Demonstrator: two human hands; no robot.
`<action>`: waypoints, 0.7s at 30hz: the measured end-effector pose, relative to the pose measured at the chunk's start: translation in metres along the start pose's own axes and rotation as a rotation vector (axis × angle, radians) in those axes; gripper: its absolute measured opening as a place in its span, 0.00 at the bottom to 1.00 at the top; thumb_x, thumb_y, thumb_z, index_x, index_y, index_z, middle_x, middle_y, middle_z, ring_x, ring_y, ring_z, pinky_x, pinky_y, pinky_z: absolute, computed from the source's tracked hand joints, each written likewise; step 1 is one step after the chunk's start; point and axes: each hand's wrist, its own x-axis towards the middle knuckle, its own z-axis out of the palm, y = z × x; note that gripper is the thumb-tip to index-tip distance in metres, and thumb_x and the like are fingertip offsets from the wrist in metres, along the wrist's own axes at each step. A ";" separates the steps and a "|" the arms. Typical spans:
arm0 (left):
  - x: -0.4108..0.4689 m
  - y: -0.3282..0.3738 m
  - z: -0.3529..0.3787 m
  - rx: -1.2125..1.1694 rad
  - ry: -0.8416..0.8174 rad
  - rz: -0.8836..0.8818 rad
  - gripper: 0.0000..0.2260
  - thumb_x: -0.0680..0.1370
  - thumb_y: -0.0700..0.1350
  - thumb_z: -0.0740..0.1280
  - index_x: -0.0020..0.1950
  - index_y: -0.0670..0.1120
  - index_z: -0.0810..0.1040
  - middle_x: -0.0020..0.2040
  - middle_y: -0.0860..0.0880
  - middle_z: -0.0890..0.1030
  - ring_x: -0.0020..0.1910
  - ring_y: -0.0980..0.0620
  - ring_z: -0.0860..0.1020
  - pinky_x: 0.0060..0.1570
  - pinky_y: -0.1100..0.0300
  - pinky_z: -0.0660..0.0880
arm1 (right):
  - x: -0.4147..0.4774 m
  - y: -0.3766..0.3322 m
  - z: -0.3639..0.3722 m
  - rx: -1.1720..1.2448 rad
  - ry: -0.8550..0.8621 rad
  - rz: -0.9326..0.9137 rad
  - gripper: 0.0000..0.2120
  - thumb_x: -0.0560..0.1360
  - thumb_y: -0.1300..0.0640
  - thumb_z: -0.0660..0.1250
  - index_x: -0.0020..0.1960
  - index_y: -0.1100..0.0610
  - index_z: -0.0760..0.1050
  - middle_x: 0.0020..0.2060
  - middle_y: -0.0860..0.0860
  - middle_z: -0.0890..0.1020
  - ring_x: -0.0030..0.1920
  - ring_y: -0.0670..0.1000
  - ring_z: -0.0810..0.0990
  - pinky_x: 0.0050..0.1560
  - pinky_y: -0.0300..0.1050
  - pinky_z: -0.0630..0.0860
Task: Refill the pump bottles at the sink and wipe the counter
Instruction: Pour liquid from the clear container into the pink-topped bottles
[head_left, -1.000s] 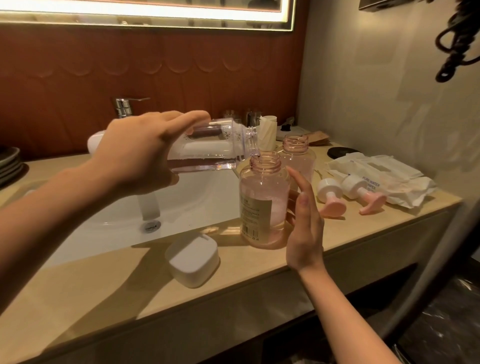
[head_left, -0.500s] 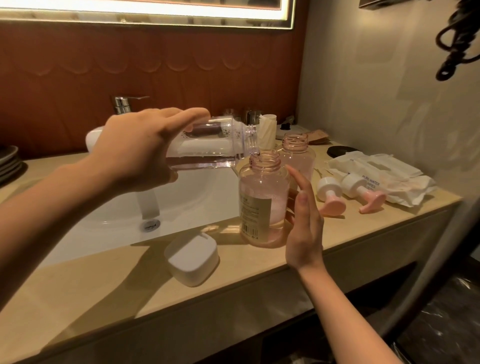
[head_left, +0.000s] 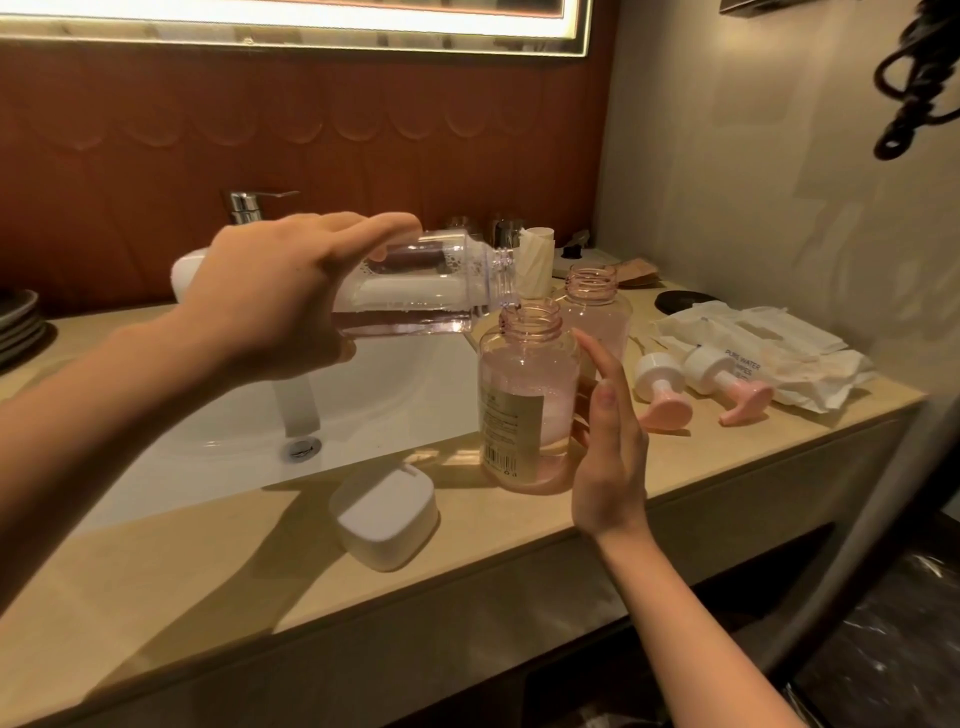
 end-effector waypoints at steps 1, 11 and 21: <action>0.000 0.000 0.000 0.000 -0.001 0.000 0.42 0.58 0.38 0.80 0.70 0.46 0.68 0.52 0.41 0.81 0.43 0.38 0.80 0.33 0.60 0.69 | 0.000 0.000 0.000 0.002 -0.001 0.002 0.20 0.79 0.45 0.47 0.68 0.46 0.66 0.66 0.50 0.74 0.67 0.49 0.71 0.64 0.61 0.69; 0.001 0.001 -0.001 0.004 -0.002 0.001 0.42 0.57 0.37 0.80 0.69 0.45 0.69 0.52 0.40 0.82 0.43 0.38 0.80 0.33 0.61 0.67 | -0.001 0.000 0.000 0.005 0.003 -0.004 0.20 0.79 0.45 0.48 0.68 0.47 0.66 0.66 0.46 0.73 0.67 0.47 0.71 0.65 0.59 0.69; 0.001 0.001 -0.002 0.010 -0.010 0.013 0.42 0.57 0.38 0.80 0.69 0.45 0.69 0.50 0.40 0.82 0.40 0.39 0.80 0.32 0.63 0.65 | 0.000 0.000 0.000 0.007 0.004 -0.001 0.21 0.79 0.46 0.47 0.68 0.47 0.65 0.66 0.46 0.73 0.67 0.48 0.71 0.64 0.60 0.70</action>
